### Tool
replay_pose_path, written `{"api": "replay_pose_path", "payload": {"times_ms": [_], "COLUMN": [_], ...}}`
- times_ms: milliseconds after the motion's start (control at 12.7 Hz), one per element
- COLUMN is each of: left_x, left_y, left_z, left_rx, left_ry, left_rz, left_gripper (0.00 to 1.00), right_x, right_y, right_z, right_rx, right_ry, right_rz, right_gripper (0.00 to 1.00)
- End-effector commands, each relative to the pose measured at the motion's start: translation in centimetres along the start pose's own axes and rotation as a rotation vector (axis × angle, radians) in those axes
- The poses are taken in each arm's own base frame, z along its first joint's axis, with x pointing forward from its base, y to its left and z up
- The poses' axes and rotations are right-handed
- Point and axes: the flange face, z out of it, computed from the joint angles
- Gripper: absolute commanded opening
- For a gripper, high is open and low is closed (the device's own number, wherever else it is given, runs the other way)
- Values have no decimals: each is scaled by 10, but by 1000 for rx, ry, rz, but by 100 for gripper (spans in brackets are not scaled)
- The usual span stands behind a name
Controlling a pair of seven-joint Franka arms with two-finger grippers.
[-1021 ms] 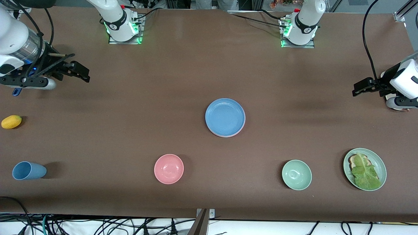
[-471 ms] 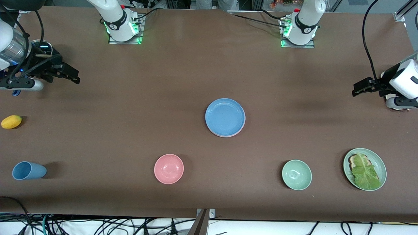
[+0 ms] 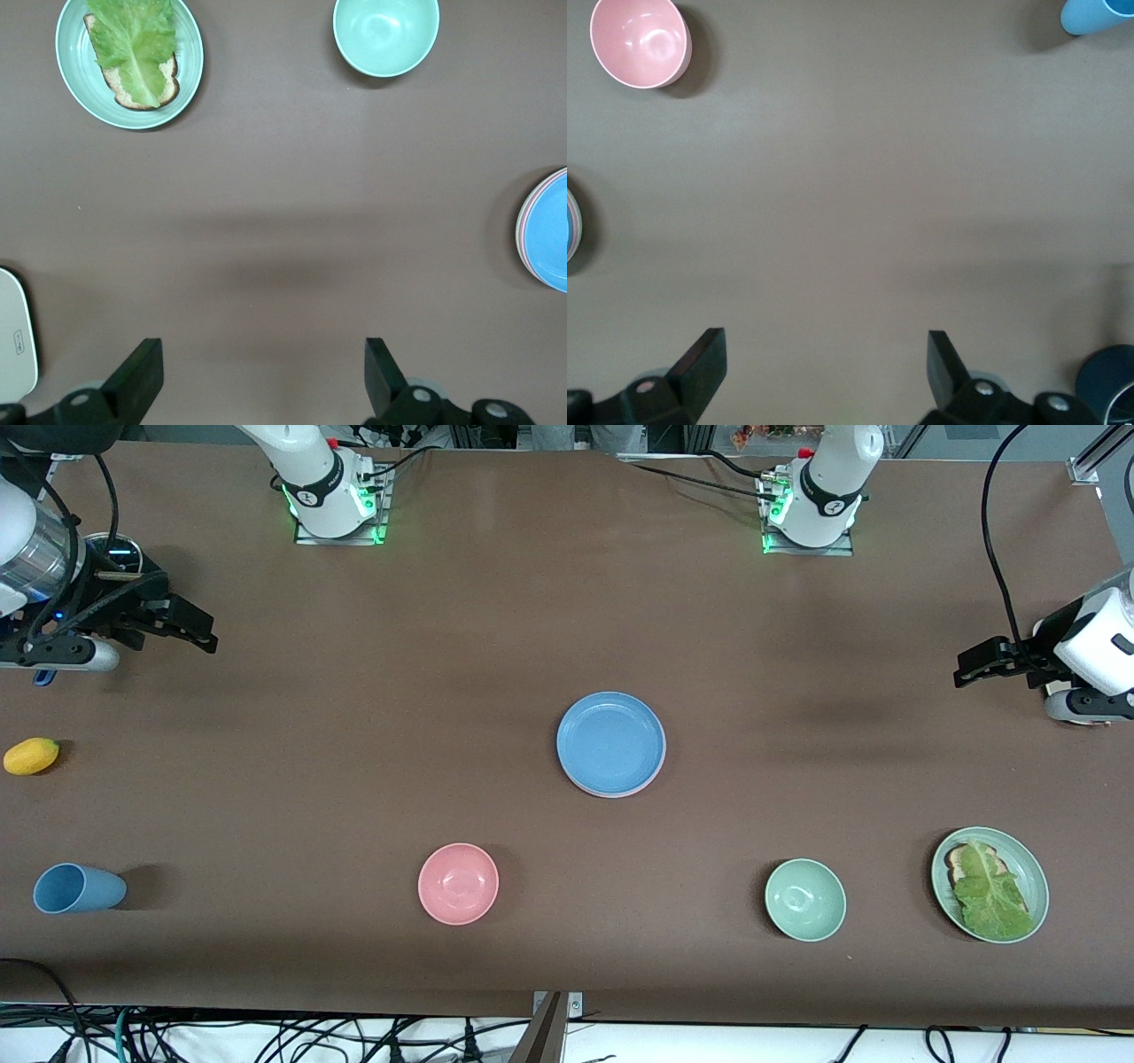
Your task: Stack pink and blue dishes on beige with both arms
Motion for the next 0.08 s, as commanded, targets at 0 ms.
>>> {"api": "replay_pose_path", "payload": {"times_ms": [0], "left_x": [0], "left_y": [2], "left_z": [-1], "left_rx": [-14], "left_ry": [5], "left_rz": [10], "left_gripper": [100], "right_x": [-5], "right_y": [2], "right_z": [-4], "right_rx": [-2], "right_ry": [11], "right_rz": [-18], "right_gripper": [100]}}
